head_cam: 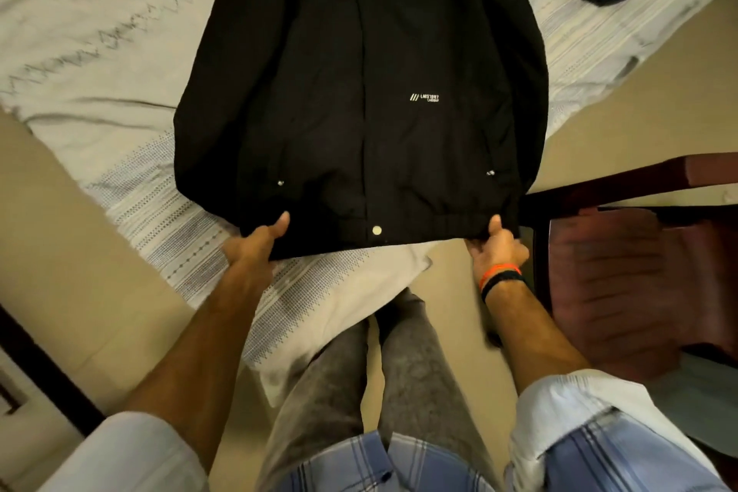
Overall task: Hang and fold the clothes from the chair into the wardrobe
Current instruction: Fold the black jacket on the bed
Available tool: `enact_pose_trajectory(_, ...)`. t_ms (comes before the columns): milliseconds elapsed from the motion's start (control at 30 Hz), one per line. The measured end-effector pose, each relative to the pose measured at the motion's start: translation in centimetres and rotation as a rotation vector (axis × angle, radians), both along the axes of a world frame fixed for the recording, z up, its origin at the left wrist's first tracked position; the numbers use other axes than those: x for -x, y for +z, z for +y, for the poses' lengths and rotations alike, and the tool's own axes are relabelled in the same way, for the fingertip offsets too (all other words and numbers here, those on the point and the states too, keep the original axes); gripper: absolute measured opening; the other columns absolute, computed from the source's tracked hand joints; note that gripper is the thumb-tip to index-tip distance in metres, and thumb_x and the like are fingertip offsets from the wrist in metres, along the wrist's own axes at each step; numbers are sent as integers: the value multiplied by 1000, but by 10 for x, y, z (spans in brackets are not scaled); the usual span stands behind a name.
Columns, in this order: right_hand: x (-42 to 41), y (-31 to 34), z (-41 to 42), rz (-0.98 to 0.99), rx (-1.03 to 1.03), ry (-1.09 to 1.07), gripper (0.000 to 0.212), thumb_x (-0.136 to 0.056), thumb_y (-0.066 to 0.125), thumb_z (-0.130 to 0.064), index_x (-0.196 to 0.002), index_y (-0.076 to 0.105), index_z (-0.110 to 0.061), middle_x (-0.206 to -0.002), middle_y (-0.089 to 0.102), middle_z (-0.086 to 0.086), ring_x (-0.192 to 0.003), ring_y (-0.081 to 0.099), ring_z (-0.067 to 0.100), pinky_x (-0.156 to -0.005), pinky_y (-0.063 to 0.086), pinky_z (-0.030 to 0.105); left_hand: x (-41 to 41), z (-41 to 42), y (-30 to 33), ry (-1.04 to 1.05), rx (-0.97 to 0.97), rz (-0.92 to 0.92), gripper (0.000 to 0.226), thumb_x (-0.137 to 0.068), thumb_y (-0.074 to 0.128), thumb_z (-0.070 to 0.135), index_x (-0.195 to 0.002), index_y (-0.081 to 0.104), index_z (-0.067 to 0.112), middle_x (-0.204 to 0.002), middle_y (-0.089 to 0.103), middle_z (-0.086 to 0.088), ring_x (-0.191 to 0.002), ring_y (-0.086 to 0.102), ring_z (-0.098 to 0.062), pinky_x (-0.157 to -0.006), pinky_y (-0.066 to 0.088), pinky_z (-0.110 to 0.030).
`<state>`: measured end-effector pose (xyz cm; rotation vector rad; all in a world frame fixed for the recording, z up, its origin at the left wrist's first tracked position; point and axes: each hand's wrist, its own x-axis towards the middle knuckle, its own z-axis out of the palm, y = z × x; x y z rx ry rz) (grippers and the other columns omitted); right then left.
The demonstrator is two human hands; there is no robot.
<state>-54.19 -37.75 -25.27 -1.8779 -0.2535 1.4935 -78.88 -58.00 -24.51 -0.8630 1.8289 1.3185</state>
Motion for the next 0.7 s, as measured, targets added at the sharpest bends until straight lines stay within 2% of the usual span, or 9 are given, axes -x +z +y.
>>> enact_pose_trajectory(100,-8,-6,-13,-72,21,68,20,-89,65,7,-91,55,-11,-95,64,12,-87,64,27,-70,59,43,-5,-7,-3,-7,-48,-76,56,-80,77,7,-131,53,2,-124,63,-14,-108,63,-32,-76,59,-46)
enact_pose_trajectory(200,-12,-7,-12,-129,-85,1,24,-87,63,9,-91,58,-14,-90,65,9,-89,66,28,-60,59,37,-4,-12,-5,50,-71,-6,47,-82,74,2,-126,57,2,-115,65,-13,-103,64,-32,-70,60,-45)
enact_pose_trajectory(267,-13,-7,-11,-155,-57,20,21,-89,61,8,-94,58,-13,-94,65,10,-90,66,27,-61,56,37,-3,-17,-9,-64,110,87,53,-76,81,8,-123,58,1,-113,65,-14,-105,65,-33,-76,61,-45)
enact_pose_trajectory(333,-18,-13,-11,-225,20,76,25,-88,62,6,-111,60,-6,-108,64,17,-96,66,32,-56,56,35,-3,-20,-10,-192,250,128,59,-72,85,11,-124,58,0,-118,64,-17,-108,64,-35,-72,62,-42)
enact_pose_trajectory(400,-19,-16,-13,-291,9,68,31,-86,65,5,-116,60,-3,-113,64,20,-97,67,34,-51,57,31,-3,-23,-10,-207,137,61,56,-76,81,2,-126,56,-2,-121,62,-17,-106,63,-34,-55,60,-31)
enact_pose_trajectory(500,-16,-14,-18,-274,-74,29,26,-86,65,7,-109,61,-4,-102,65,16,-96,67,31,-48,56,27,-4,-32,-6,-117,-120,-43,47,-81,72,-5,-125,56,1,-118,64,-14,-97,66,-29,-51,56,-24)
enact_pose_trajectory(567,-22,-20,-21,-291,-48,44,26,-86,65,6,-109,60,-3,-99,63,14,-92,65,28,-53,57,28,-4,-41,-10,-119,-51,3,48,-80,74,-4,-125,56,3,-115,63,-12,-96,65,-28,-50,56,-23)
enact_pose_trajectory(633,-30,-27,-21,-380,44,160,32,-85,68,1,-116,61,2,-108,64,16,-94,65,29,-71,60,38,-3,-52,-19,-269,141,81,52,-77,80,3,-123,56,2,-116,62,-13,-99,66,-31,-52,58,-25)
enact_pose_trajectory(700,-36,-30,-21,-515,167,380,44,-84,68,-7,-125,56,3,-121,62,20,-110,63,36,-92,54,45,-1,-60,-26,-480,310,119,56,-75,84,10,-123,56,4,-119,64,-18,-99,68,-35,-69,62,-39)
